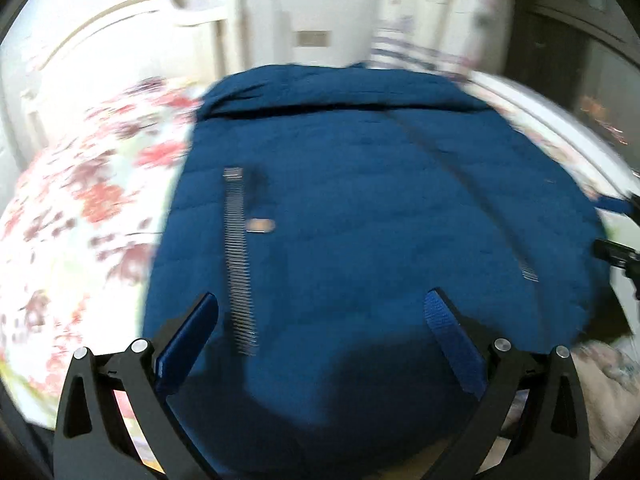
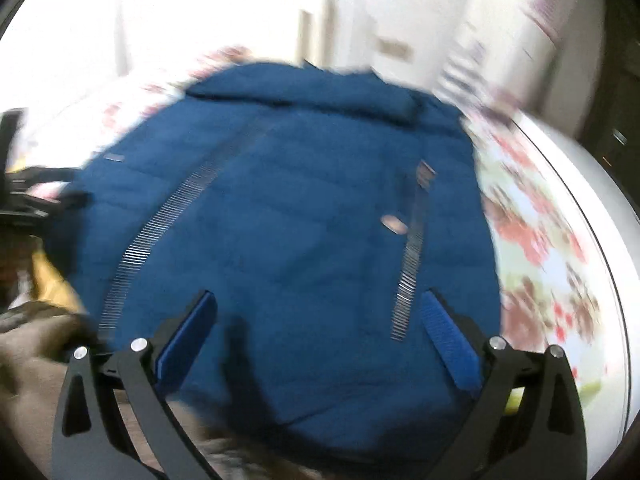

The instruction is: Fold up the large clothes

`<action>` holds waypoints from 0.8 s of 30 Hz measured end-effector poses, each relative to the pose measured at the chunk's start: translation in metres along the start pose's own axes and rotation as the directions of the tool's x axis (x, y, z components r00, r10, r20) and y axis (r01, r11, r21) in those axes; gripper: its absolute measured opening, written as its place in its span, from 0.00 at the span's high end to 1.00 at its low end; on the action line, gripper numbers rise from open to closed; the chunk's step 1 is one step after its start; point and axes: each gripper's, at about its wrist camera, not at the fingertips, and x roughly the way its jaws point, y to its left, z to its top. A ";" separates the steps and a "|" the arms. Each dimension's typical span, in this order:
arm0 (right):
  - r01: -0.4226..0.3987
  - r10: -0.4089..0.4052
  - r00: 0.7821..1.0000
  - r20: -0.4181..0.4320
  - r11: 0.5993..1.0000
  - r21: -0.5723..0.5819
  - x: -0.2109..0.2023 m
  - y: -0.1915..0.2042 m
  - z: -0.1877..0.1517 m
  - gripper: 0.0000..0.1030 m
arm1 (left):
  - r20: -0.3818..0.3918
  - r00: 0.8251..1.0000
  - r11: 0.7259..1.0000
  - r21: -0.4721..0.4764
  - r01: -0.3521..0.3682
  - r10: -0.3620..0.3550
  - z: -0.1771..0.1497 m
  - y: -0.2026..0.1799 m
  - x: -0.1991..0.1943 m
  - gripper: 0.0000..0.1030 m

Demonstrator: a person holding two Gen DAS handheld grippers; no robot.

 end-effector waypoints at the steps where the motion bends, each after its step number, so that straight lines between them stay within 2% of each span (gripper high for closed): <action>1: -0.030 0.030 1.000 -0.001 0.999 -0.030 0.005 0.012 -0.001 0.03 | -0.012 1.000 0.999 0.041 0.014 -0.013 -0.003 -0.011 0.003 0.04; 2: -0.045 0.044 0.999 -0.017 0.998 -0.048 0.012 0.020 -0.003 0.03 | -0.022 1.000 0.997 0.077 0.007 -0.005 -0.006 -0.020 0.007 0.04; 3: -0.049 0.045 0.997 -0.060 0.996 -0.073 0.025 0.030 -0.007 0.03 | -0.011 0.998 0.989 0.134 -0.062 0.064 -0.011 -0.032 0.014 0.04; 4: -0.016 0.003 0.994 -0.110 0.993 -0.115 0.042 0.040 -0.014 0.02 | 0.015 0.997 0.986 0.147 -0.079 0.078 -0.012 -0.035 0.014 0.04; 6: 0.024 -0.038 0.996 -0.076 0.985 -0.171 0.044 0.046 -0.021 0.02 | -0.001 0.998 0.989 0.136 -0.055 0.056 -0.011 -0.031 0.014 0.04; 9: -0.012 -0.004 0.994 -0.108 0.989 -0.148 0.034 0.034 -0.019 0.03 | -0.009 0.999 0.992 0.121 -0.031 0.032 -0.010 -0.024 0.010 0.04; 12: -0.005 0.001 0.997 -0.078 0.999 -0.046 0.012 0.001 -0.025 0.03 | 0.034 0.998 0.994 0.094 -0.061 0.058 -0.017 -0.014 -0.006 0.04; 15: 0.018 -0.013 0.999 -0.040 0.989 0.147 -0.015 -0.051 -0.048 0.03 | 0.080 0.993 0.996 0.018 -0.091 0.090 -0.026 0.010 -0.023 0.04; 16: -0.010 0.014 1.000 -0.015 0.974 0.227 -0.023 -0.071 -0.059 0.03 | 0.087 0.992 0.995 -0.018 -0.094 0.095 -0.028 0.022 -0.026 0.04; 18: -0.078 0.072 0.997 0.031 0.934 0.349 -0.040 -0.096 -0.084 0.08 | 0.085 0.994 0.992 -0.108 -0.060 0.069 -0.034 0.046 -0.030 0.04; 21: -0.130 0.118 0.992 0.054 0.898 0.421 -0.046 -0.117 -0.114 0.10 | 0.063 0.998 0.970 -0.243 0.005 0.011 -0.046 0.078 -0.030 0.04; 24: -0.150 0.144 0.988 0.048 0.882 0.447 -0.034 -0.124 -0.127 0.15 | 0.076 0.997 0.960 -0.277 0.031 -0.011 -0.053 0.088 -0.028 0.04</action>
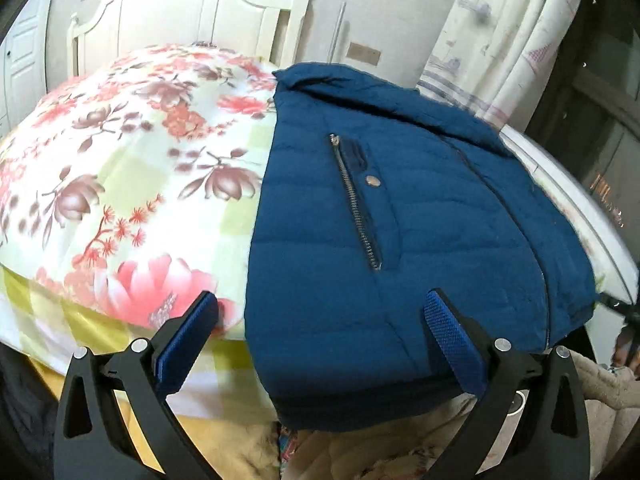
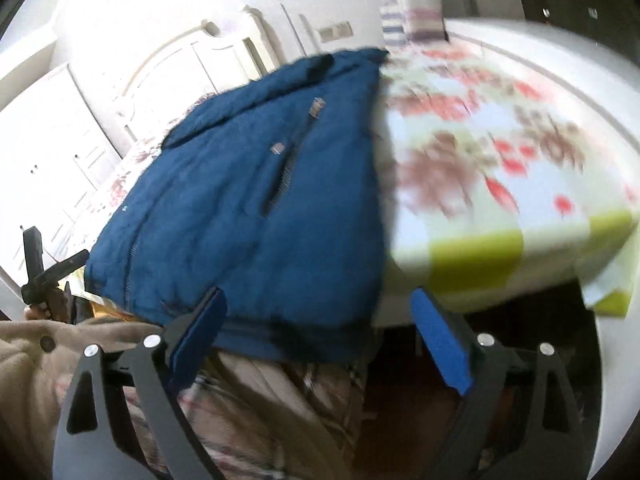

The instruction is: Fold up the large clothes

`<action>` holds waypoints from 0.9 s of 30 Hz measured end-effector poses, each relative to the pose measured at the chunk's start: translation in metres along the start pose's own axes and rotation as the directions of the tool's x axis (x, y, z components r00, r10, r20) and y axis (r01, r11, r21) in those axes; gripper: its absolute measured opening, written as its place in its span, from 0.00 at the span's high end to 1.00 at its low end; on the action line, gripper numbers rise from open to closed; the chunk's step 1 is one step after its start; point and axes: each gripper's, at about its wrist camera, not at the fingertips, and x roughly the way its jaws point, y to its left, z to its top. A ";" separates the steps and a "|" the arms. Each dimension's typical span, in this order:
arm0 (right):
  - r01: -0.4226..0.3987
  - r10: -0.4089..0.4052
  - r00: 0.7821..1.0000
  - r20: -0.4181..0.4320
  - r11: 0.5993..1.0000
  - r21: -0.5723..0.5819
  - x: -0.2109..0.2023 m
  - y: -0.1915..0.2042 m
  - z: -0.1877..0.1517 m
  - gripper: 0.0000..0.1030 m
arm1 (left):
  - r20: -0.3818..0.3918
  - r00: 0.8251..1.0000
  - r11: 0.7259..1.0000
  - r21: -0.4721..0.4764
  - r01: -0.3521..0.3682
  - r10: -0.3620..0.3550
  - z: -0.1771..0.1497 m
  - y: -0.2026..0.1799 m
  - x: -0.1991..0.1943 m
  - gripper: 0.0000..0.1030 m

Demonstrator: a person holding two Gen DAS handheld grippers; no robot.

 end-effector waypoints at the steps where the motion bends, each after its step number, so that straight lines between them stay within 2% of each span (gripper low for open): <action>1: -0.036 0.036 0.999 0.001 0.999 0.015 0.005 -0.004 -0.002 0.18 | -0.002 1.000 1.000 0.005 -0.003 0.003 -0.001 -0.001 0.001 0.04; 3: -0.080 0.080 0.997 -0.006 0.996 0.032 0.015 -0.006 -0.003 0.23 | -0.010 1.000 1.000 0.027 -0.002 0.002 -0.002 -0.005 0.002 0.04; 4: -0.109 0.110 0.994 -0.010 0.994 0.028 0.019 -0.004 -0.004 0.30 | -0.016 1.000 0.999 0.038 0.014 -0.013 -0.004 -0.008 0.002 0.04; 6: -0.097 0.096 0.995 -0.013 0.995 -0.001 0.023 0.004 -0.004 0.32 | -0.027 0.998 0.997 0.061 0.054 -0.052 -0.007 -0.014 0.001 0.07; 8: -0.106 0.106 0.994 -0.020 0.994 -0.032 0.019 0.007 -0.005 0.44 | -0.027 0.999 0.997 0.078 0.023 -0.021 -0.009 -0.015 0.000 0.20; 9: -0.115 0.114 0.993 -0.018 0.992 -0.043 0.015 0.007 -0.006 0.47 | -0.027 1.000 0.997 0.080 0.019 -0.017 -0.009 -0.015 -0.001 0.26; 10: -0.131 0.131 0.991 -0.006 0.990 -0.058 0.008 0.007 -0.007 0.55 | -0.028 0.999 0.997 0.073 0.025 -0.023 -0.009 -0.012 -0.003 0.33; 11: -0.145 0.146 0.989 0.006 0.987 -0.067 0.003 0.009 -0.008 0.61 | -0.030 0.999 0.997 0.063 0.034 -0.032 -0.008 -0.008 -0.004 0.35; 13: -0.179 0.182 0.982 0.043 0.982 -0.066 -0.005 0.007 -0.006 0.61 | -0.030 0.998 0.997 0.037 0.063 -0.062 -0.007 0.000 -0.007 0.41; 16: -0.157 0.160 0.986 0.046 0.986 -0.062 0.004 0.008 0.000 0.60 | -0.007 0.991 0.990 -0.048 0.131 -0.131 -0.003 0.015 -0.006 0.41; 17: -0.174 0.176 0.983 0.043 0.983 -0.051 0.008 0.006 0.002 0.58 | -0.003 0.990 0.988 -0.062 0.139 -0.139 -0.003 0.015 -0.007 0.41; 19: -0.218 0.219 0.975 0.046 0.975 -0.030 0.009 -0.001 0.005 0.59 | 0.001 0.989 0.987 -0.066 0.149 -0.149 0.002 0.016 -0.003 0.33; 21: -0.249 0.250 0.967 0.045 0.968 -0.033 0.008 -0.002 0.004 0.60 | -0.001 0.987 0.986 -0.057 0.159 -0.159 0.003 0.013 0.001 0.32; 23: -0.329 0.332 0.942 0.052 0.942 -0.061 0.003 0.004 0.002 0.65 | -0.023 0.978 0.978 -0.044 0.206 -0.207 0.005 0.006 0.002 0.38; 24: -0.359 0.364 0.929 0.064 0.930 -0.075 -0.002 0.008 0.003 0.65 | -0.024 0.976 0.976 -0.032 0.215 -0.216 0.004 0.004 -0.001 0.48; 25: -0.363 0.369 0.927 0.071 0.928 -0.086 -0.004 0.010 0.004 0.65 | -0.027 0.976 0.977 -0.021 0.214 -0.214 0.004 0.004 -0.002 0.52; 27: -0.344 0.349 0.935 0.061 0.935 -0.081 0.000 0.010 0.007 0.65 | -0.033 0.980 0.980 -0.039 0.196 -0.197 0.003 0.011 0.000 0.54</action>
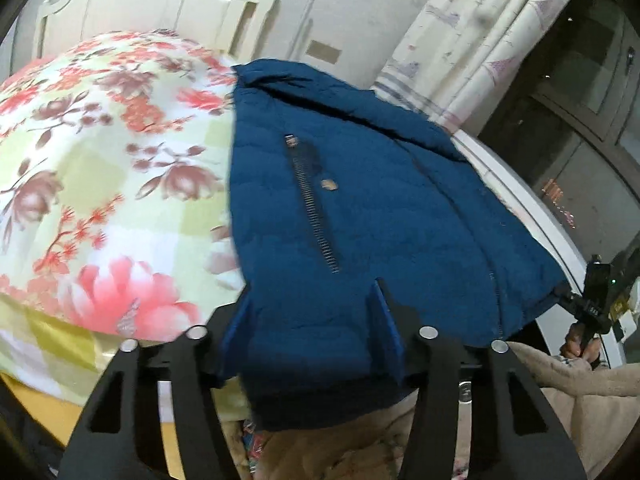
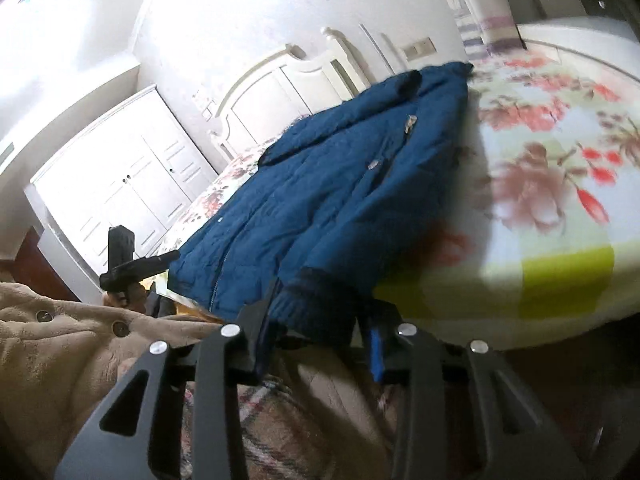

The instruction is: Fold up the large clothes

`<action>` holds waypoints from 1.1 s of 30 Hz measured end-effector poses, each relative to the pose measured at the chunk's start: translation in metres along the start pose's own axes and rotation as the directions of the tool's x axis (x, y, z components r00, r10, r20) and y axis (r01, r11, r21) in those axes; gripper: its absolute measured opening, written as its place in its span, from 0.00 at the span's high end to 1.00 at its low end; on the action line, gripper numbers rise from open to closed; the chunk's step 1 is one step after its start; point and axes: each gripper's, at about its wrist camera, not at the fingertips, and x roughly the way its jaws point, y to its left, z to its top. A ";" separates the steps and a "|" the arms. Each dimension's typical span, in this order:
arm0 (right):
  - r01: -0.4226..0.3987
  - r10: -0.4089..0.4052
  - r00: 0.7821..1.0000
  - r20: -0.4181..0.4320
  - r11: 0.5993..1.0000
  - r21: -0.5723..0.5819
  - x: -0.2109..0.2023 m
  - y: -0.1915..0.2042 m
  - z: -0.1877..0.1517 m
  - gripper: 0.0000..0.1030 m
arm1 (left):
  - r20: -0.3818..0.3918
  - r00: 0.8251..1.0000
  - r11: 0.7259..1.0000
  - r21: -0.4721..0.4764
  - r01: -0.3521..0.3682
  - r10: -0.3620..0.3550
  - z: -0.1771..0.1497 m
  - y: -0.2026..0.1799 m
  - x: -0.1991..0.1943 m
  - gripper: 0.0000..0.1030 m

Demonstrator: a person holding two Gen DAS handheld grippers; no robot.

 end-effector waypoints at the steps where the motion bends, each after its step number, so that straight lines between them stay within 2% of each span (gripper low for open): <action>1: 0.017 -0.017 1.000 -0.008 1.000 0.012 0.005 -0.004 0.001 0.65 | 0.012 1.000 1.000 -0.029 0.003 -0.003 0.000 0.006 -0.001 0.53; 3: 0.021 -0.021 1.000 -0.007 0.999 0.039 0.011 -0.011 0.002 0.65 | 0.017 1.000 0.998 -0.066 0.021 -0.020 0.000 0.012 -0.002 0.53; 7: -0.009 0.009 1.000 0.000 1.000 0.026 0.012 -0.006 0.002 0.65 | -0.042 0.999 1.000 0.009 0.005 -0.005 0.001 0.000 -0.002 0.53; 10: -0.051 0.051 0.998 0.020 0.999 0.001 0.006 -0.002 0.002 0.67 | -0.074 0.997 1.000 -0.003 0.021 -0.022 -0.002 0.003 -0.005 0.53; 13: -0.033 0.033 0.999 0.018 0.999 -0.008 0.007 -0.001 0.005 0.68 | -0.117 0.993 1.000 0.022 -0.010 0.013 -0.006 0.003 -0.005 0.57; 17: -0.009 0.009 1.000 0.023 1.000 0.016 0.017 -0.005 0.006 0.68 | -0.109 0.993 0.999 -0.043 0.033 -0.037 -0.009 0.011 -0.007 0.57; 21: -0.010 0.009 0.999 0.033 1.000 0.021 0.019 -0.005 0.007 0.68 | -0.145 0.987 0.998 -0.022 0.063 -0.066 -0.012 0.009 -0.005 0.58; 22: -0.009 0.008 0.999 0.032 1.000 0.018 0.020 -0.006 0.006 0.68 | -0.132 0.988 0.997 -0.026 0.072 -0.075 -0.012 0.010 -0.007 0.64; 25: 0.000 -0.001 1.000 0.026 1.000 0.026 0.022 -0.010 0.006 0.68 | -0.084 0.989 0.989 -0.103 0.111 -0.119 -0.012 0.023 -0.011 0.70; 27: -0.009 0.007 0.999 0.041 0.999 0.038 0.023 -0.011 0.007 0.68 | -0.057 0.991 0.984 -0.137 0.110 -0.119 -0.014 0.027 -0.008 0.70; 29: -0.015 0.013 0.999 0.051 0.999 0.047 0.023 -0.012 0.006 0.66 | -0.032 0.987 0.972 -0.183 0.149 -0.157 -0.016 0.030 -0.010 0.69; 31: -0.009 0.006 0.998 0.055 0.999 0.052 0.024 -0.011 0.007 0.66 | -0.035 0.987 0.975 -0.160 0.152 -0.160 -0.015 0.024 -0.011 0.63; 33: 0.007 -0.009 0.999 0.051 0.999 0.042 0.023 -0.009 0.007 0.66 | -0.048 0.991 0.986 -0.118 0.116 -0.122 -0.014 0.012 -0.010 0.61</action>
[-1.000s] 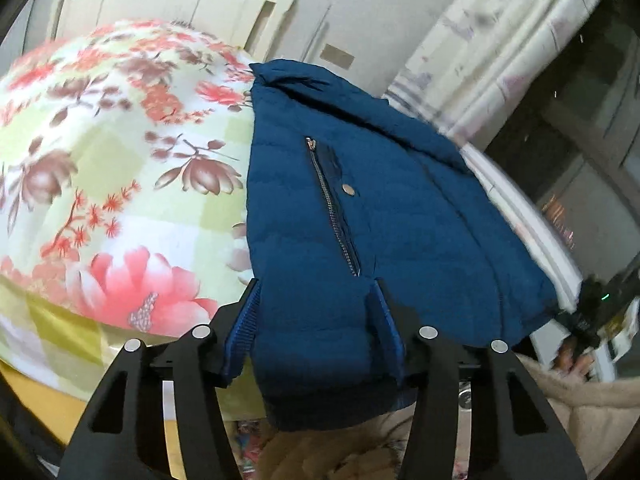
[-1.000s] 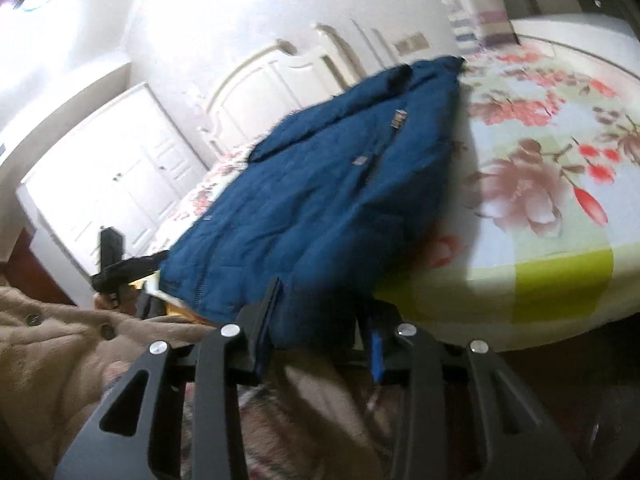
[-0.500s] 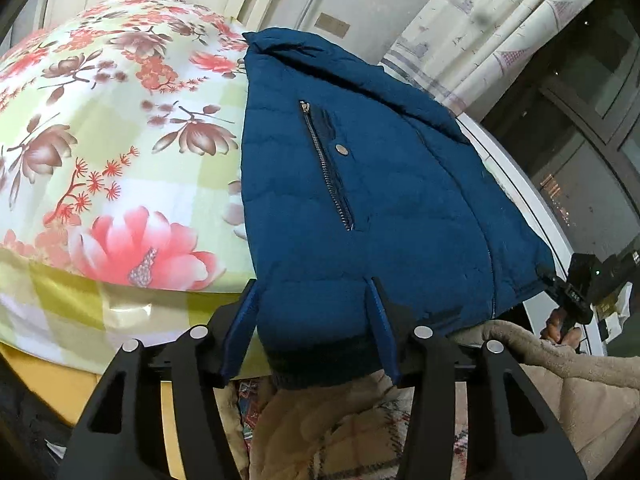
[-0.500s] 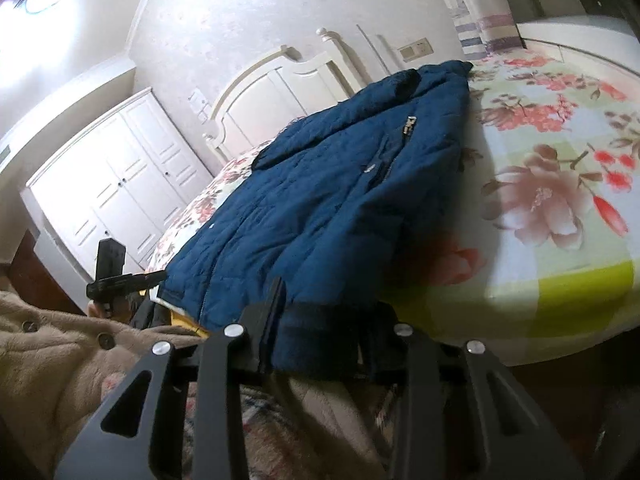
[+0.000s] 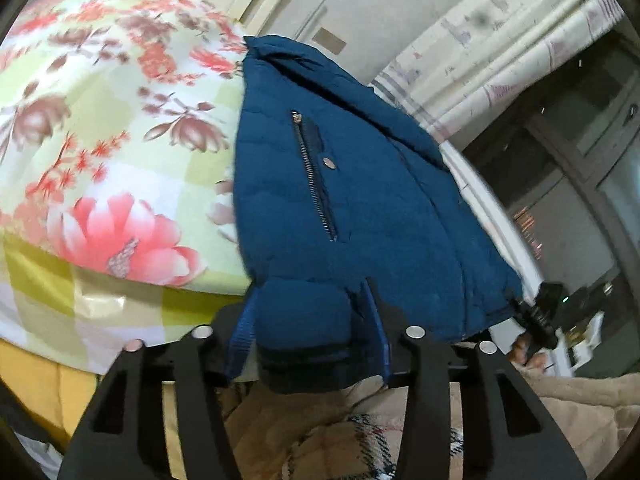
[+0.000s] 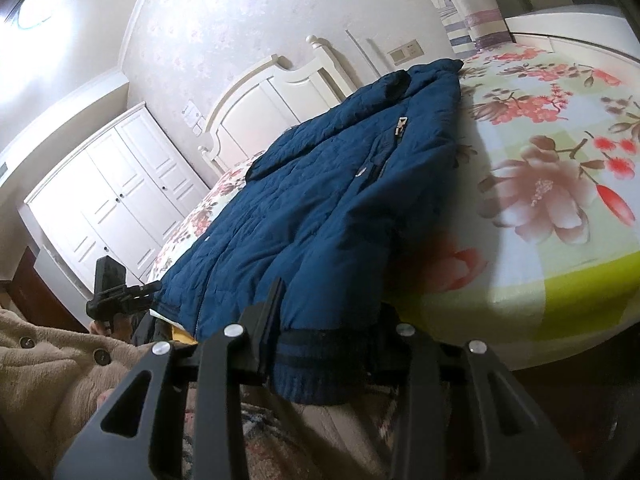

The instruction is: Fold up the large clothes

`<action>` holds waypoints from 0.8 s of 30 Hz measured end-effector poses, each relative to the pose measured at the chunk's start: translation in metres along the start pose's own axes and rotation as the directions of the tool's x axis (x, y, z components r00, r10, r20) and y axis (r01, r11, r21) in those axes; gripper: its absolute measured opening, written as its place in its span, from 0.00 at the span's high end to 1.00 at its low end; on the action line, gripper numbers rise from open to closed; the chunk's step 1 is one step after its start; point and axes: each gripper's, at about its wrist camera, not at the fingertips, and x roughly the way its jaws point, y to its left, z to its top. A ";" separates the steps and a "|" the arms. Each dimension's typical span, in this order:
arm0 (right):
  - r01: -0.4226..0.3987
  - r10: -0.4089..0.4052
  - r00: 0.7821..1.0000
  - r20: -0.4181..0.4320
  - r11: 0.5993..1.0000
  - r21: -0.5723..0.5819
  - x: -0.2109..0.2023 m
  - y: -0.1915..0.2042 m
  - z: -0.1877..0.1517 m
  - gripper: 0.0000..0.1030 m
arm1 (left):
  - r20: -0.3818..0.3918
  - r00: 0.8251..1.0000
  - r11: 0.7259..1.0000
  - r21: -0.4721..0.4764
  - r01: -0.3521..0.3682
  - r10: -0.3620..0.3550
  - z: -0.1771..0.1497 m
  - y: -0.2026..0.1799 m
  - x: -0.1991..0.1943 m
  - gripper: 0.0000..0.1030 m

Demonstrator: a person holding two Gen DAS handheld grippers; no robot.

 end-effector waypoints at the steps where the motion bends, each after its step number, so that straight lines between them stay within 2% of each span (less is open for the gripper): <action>1: 0.012 -0.012 1.000 -0.002 1.000 -0.009 0.000 0.002 0.000 0.66 | -0.004 0.999 0.999 0.031 -0.032 0.032 -0.001 -0.006 0.001 0.61; 2: 0.030 -0.030 1.000 -0.006 0.999 -0.023 0.000 0.005 -0.001 0.67 | -0.007 0.998 0.996 0.063 -0.066 0.067 -0.002 -0.011 0.002 0.62; 3: 0.047 -0.047 0.999 -0.010 0.998 -0.037 0.000 0.007 -0.001 0.68 | -0.008 0.996 0.994 0.069 -0.090 0.091 -0.002 -0.012 0.002 0.67; 4: 0.066 -0.067 0.998 -0.014 0.997 -0.046 0.000 0.008 -0.001 0.73 | -0.016 0.995 0.993 0.061 -0.097 0.098 -0.001 -0.011 0.002 0.77; 6: 0.066 -0.067 0.997 -0.022 0.997 -0.033 0.000 0.007 -0.001 0.79 | -0.004 0.998 0.997 0.022 -0.069 0.069 0.000 -0.006 -0.002 0.85; 8: 0.065 -0.065 0.998 -0.012 0.998 -0.026 -0.002 0.009 -0.001 0.84 | 0.049 0.998 0.999 0.016 -0.047 0.046 0.001 -0.012 -0.009 0.89; 9: 0.053 -0.053 0.999 0.002 0.998 -0.015 -0.006 0.010 0.000 0.85 | 0.078 0.997 1.000 0.004 -0.016 0.016 0.002 -0.014 -0.014 0.90; 10: 0.032 -0.032 0.999 0.020 0.999 0.002 -0.010 0.011 0.002 0.86 | 0.119 0.992 0.999 -0.025 0.047 -0.044 0.005 -0.016 -0.023 0.91; 12: -0.042 0.041 0.994 0.098 0.999 0.011 -0.026 0.022 0.014 0.86 | 0.221 0.962 0.982 -0.065 0.178 -0.160 0.016 -0.018 -0.043 0.91; 14: -0.078 0.080 0.986 0.146 0.997 -0.020 -0.038 0.038 0.027 0.87 | 0.285 0.933 0.964 -0.082 0.253 -0.221 0.026 -0.019 -0.056 0.91; 16: -0.117 0.123 0.974 0.191 0.992 -0.045 -0.049 0.052 0.039 0.87 | 0.354 0.891 0.938 -0.092 0.335 -0.284 0.035 -0.020 -0.069 0.91; 17: -0.129 0.138 0.970 0.199 0.990 -0.056 -0.052 0.056 0.042 0.87 | 0.377 0.877 0.930 -0.091 0.355 -0.298 0.037 -0.021 -0.075 0.91; 19: -0.148 0.165 0.969 0.186 0.984 -0.103 -0.060 0.067 0.042 0.87 | 0.393 0.866 0.924 -0.093 0.371 -0.309 0.036 -0.021 -0.084 0.91; 22: -0.156 0.180 0.975 0.130 0.972 -0.177 -0.080 0.078 0.031 0.87 | 0.396 0.859 0.920 -0.078 0.384 -0.325 0.024 -0.020 -0.105 0.91; 24: -0.170 0.199 0.972 0.127 0.963 -0.208 -0.099 0.085 0.026 0.86 | 0.414 0.838 0.907 -0.064 0.417 -0.356 0.011 -0.018 -0.126 0.91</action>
